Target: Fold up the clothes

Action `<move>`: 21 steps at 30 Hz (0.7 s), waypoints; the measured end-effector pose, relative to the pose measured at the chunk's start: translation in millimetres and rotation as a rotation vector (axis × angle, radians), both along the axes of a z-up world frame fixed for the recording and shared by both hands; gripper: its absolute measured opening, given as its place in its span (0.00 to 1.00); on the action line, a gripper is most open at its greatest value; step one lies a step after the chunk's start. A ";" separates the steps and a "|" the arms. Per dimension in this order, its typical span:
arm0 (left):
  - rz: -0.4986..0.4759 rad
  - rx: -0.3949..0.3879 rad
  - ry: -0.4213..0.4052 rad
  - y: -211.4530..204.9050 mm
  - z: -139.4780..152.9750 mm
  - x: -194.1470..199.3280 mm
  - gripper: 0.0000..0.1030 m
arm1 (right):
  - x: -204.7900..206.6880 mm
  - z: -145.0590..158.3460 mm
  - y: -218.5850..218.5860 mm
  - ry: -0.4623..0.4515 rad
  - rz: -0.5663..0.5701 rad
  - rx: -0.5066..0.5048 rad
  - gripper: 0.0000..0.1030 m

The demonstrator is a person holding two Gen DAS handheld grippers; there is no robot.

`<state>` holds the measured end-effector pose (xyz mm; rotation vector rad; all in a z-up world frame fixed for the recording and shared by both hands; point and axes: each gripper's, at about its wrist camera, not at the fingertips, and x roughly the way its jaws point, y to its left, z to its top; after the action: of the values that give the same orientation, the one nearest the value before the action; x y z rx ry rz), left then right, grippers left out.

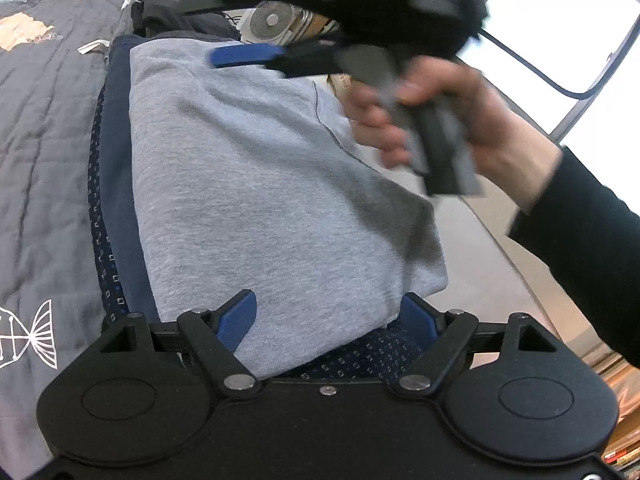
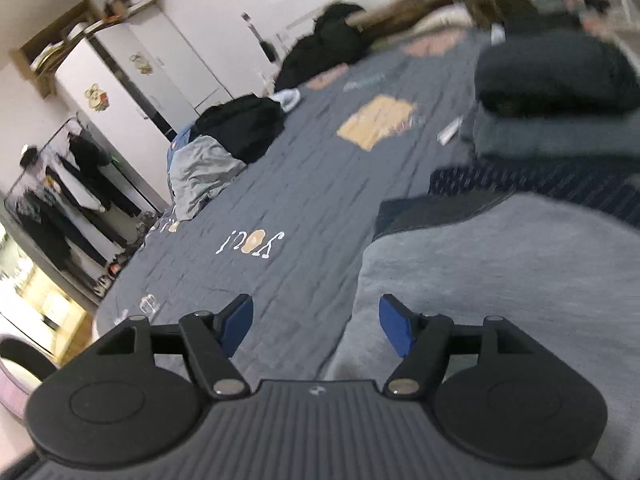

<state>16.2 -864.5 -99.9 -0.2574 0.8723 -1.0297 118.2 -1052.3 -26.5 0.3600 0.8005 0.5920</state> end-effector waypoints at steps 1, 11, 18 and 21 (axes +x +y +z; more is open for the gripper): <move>0.001 0.000 0.000 -0.3 0.1 0.5 0.76 | -11.2 5.1 -6.4 -0.016 -0.006 0.002 0.68; 0.009 0.019 -0.014 -5.2 -1.8 0.2 0.77 | -122.7 12.5 -63.4 -0.075 -0.124 0.054 0.69; 0.016 0.033 -0.024 -10.2 -1.6 -1.7 0.78 | -169.9 -31.5 -82.4 -0.020 -0.232 0.068 0.69; 0.014 0.042 -0.033 -12.3 -2.1 -2.7 0.80 | -180.7 -51.3 -83.3 -0.020 -0.256 0.034 0.68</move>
<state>13.5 -876.8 -101.9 -0.2107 0.8601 -0.9987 -62.5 -1135.7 -77.8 0.4788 0.7124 0.3696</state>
